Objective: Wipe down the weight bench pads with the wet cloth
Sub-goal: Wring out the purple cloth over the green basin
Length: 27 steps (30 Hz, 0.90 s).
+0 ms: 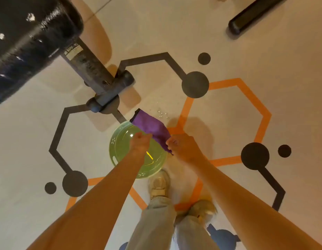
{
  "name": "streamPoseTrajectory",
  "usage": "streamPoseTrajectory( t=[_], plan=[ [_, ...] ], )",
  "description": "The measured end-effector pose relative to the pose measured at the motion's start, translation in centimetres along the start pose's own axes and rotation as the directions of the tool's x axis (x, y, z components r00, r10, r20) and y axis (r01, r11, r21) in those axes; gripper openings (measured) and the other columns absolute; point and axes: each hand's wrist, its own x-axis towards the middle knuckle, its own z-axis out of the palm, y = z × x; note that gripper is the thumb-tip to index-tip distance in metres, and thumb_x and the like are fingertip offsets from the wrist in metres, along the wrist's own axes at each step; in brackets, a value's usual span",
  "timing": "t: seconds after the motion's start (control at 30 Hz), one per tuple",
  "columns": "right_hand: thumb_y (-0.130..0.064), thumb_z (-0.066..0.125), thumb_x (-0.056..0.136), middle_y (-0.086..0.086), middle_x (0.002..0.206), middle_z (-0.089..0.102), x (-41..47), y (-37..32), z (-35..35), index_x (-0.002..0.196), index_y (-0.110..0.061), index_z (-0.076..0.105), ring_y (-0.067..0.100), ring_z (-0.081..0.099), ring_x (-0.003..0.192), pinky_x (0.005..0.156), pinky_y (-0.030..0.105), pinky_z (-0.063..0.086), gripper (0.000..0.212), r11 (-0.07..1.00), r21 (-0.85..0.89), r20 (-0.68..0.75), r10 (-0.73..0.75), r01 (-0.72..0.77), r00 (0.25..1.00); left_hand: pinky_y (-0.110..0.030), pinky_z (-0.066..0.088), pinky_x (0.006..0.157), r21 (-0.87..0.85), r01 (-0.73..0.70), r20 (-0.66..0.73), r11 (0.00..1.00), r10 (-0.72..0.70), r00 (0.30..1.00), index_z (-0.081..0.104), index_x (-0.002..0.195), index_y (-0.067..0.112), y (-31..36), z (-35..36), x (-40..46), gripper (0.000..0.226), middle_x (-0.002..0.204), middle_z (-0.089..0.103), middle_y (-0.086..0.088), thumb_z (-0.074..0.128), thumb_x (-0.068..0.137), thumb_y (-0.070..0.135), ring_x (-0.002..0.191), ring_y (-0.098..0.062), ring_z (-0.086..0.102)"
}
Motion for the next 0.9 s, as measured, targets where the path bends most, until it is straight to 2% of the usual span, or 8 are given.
streamPoseTrajectory(
  t=[0.07, 0.23, 0.33, 0.43, 0.57, 0.67, 0.8, 0.9],
  plan=[
    [-0.013, 0.048, 0.091, 0.013, 0.095, 0.068, 1.1, 0.5, 0.3, 0.095, -0.008, 0.069, 0.031, 0.063, 0.091, 0.082, 0.039, 0.053, 0.022, 1.000, -0.027, -0.005, -0.012, 0.012, 1.000, -0.042, 0.046, 0.104, -0.026, 0.037, -0.051, 0.999, -0.038, 0.998, 0.047, 0.140, 0.003, 0.1, 0.7, 1.7, 0.058, 0.128, 0.060, -0.016, 0.070, 0.090, 0.020, 0.118, -0.031, 0.058],
    [-0.009, 0.054, 0.088, 0.014, 0.110, 0.066, 3.1, 1.4, 1.4, 0.110, -0.003, 0.065, 0.027, 0.063, 0.101, 0.076, 0.017, 0.044, 0.025, 0.989, 0.144, -0.105, 0.052, -0.036, 0.993, -0.021, 0.040, 0.060, -0.207, 0.191, 0.058, 0.960, -0.182, 0.982, 0.060, 0.103, 0.012, 0.5, 1.5, 3.7, 0.022, 0.089, 0.062, -0.001, 0.068, 0.091, 0.028, 0.073, -0.010, 0.055],
    [-0.015, 0.053, 0.091, 0.019, 0.097, 0.067, 3.0, 1.0, 1.7, 0.098, 0.005, 0.065, 0.032, 0.063, 0.091, 0.080, 0.036, 0.050, 0.025, 0.975, 0.206, -0.061, 0.097, -0.083, 0.993, -0.019, 0.045, 0.057, -0.249, 0.212, 0.101, 0.945, -0.192, 0.976, 0.057, 0.079, 0.013, 1.1, 1.6, 2.4, 0.018, 0.058, 0.062, 0.005, 0.062, 0.096, 0.020, 0.056, -0.007, 0.052],
    [-0.035, 0.047, 0.096, 0.007, 0.083, 0.061, 2.0, 0.1, 1.2, 0.076, -0.011, 0.062, 0.022, 0.056, 0.081, 0.072, 0.030, 0.044, 0.034, 0.910, 0.376, -0.061, 0.211, -0.173, 0.976, -0.025, 0.052, 0.071, -0.313, 0.227, 0.205, 0.922, -0.168, 0.964, 0.054, 0.078, 0.012, 1.9, 1.7, -1.5, 0.020, 0.048, 0.060, 0.004, 0.055, 0.098, 0.011, 0.049, -0.006, 0.061],
    [-0.049, 0.057, 0.087, 0.005, 0.087, 0.063, -0.6, -1.6, -0.4, 0.078, -0.018, 0.060, 0.022, 0.061, 0.086, 0.086, 0.038, 0.049, 0.032, 0.708, 0.640, 0.018, 0.374, -0.298, 0.927, -0.024, 0.057, 0.070, -0.296, 0.239, 0.356, 0.925, -0.125, 0.926, 0.061, 0.091, 0.014, 1.6, 1.8, -7.9, 0.015, 0.064, 0.072, 0.002, 0.049, 0.099, 0.011, 0.056, -0.005, 0.069],
    [-0.029, 0.070, 0.082, 0.011, 0.094, 0.068, -3.7, -3.0, -2.2, 0.100, -0.007, 0.066, 0.027, 0.065, 0.089, 0.083, 0.038, 0.053, 0.029, 0.728, 0.632, -0.051, 0.384, -0.268, 0.922, -0.026, 0.056, 0.072, -0.330, 0.262, 0.390, 0.907, -0.122, 0.913, 0.063, 0.093, 0.016, 1.3, 1.5, -12.8, 0.018, 0.068, 0.074, 0.001, 0.047, 0.101, 0.014, 0.061, -0.008, 0.071],
    [-0.003, 0.062, 0.085, 0.006, 0.095, 0.062, -9.7, -6.3, -6.1, 0.115, -0.008, 0.063, 0.023, 0.059, 0.087, 0.073, 0.029, 0.046, 0.031, 0.809, 0.553, -0.149, 0.330, -0.198, 0.932, -0.032, 0.054, 0.078, -0.366, 0.335, 0.424, 0.868, -0.165, 0.890, 0.063, 0.096, 0.009, 2.1, 0.4, -19.3, 0.016, 0.078, 0.074, -0.007, 0.048, 0.101, 0.011, 0.078, -0.019, 0.068],
    [0.003, 0.059, 0.085, 0.010, 0.099, 0.063, -15.2, -9.1, -9.7, 0.119, -0.009, 0.062, 0.027, 0.060, 0.094, 0.078, 0.033, 0.048, 0.036, 0.845, 0.507, -0.201, 0.309, -0.172, 0.929, -0.032, 0.050, 0.080, -0.285, 0.308, 0.421, 0.908, -0.170, 0.891, 0.062, 0.096, 0.011, 3.4, -1.3, -25.0, 0.015, 0.093, 0.068, -0.007, 0.048, 0.101, 0.011, 0.091, -0.022, 0.063]
  ],
)
